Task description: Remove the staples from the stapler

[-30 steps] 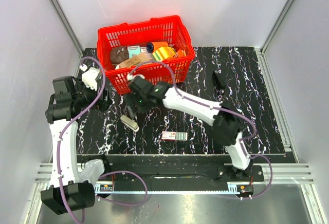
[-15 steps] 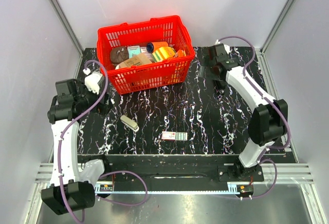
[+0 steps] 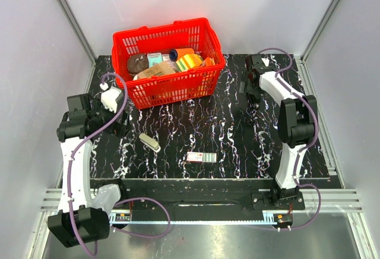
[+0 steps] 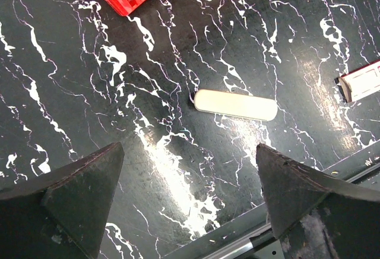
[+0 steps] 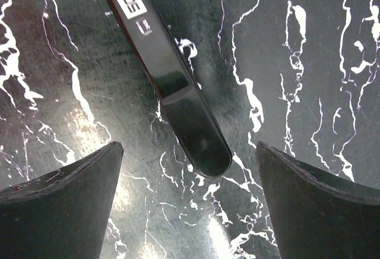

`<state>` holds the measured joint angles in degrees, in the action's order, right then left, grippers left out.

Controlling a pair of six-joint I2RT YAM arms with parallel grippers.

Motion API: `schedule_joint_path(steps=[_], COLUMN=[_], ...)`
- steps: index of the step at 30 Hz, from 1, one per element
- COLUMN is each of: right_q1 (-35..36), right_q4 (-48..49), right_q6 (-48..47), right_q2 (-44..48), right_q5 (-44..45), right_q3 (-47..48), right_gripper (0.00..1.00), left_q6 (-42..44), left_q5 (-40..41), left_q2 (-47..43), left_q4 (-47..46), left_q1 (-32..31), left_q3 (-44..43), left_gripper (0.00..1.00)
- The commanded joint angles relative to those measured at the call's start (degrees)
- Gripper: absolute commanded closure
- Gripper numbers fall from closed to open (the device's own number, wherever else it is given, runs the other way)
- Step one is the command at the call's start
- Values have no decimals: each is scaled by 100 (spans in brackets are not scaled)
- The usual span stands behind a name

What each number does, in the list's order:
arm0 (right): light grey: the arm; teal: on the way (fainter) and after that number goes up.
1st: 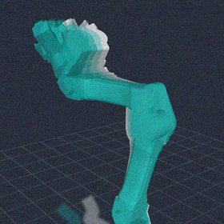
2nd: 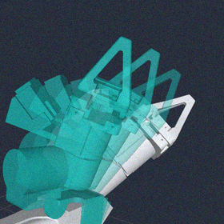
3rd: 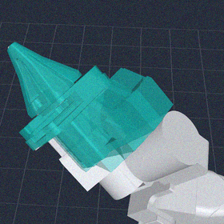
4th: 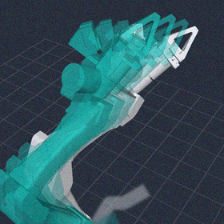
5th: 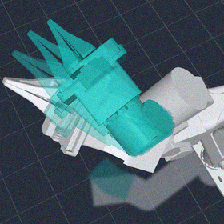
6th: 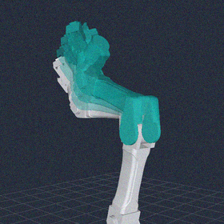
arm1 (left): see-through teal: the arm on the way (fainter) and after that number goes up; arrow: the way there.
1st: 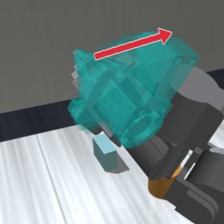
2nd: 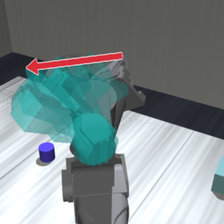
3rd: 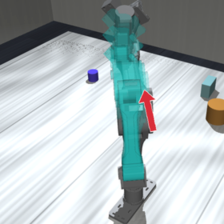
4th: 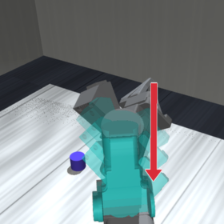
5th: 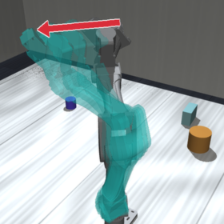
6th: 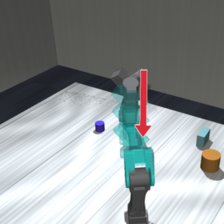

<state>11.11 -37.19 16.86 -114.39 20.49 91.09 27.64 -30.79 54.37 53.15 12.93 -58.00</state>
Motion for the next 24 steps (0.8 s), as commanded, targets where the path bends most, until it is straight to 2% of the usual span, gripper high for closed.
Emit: schedule_joint_path(steps=[1,9,18,24], right_q1=[-83,-109,-92,75], right_q4=[142,142,370,546], right_q6=[-148,-87,159,282], right_q2=[-136,-461,-199,127], right_q5=[350,166,-440,-625], right_q3=[488,603,147,-258], right_gripper=[1,7,33,43], left_q6=[84,163,224,259], left_q5=[-112,-129,-138,-208], left_q2=[-23,-111,-146,-242], left_q4=[-41,47,117,170], left_q1=[34,26,34,34], left_q3=[69,113,140,227], left_gripper=[1,1,1,1])
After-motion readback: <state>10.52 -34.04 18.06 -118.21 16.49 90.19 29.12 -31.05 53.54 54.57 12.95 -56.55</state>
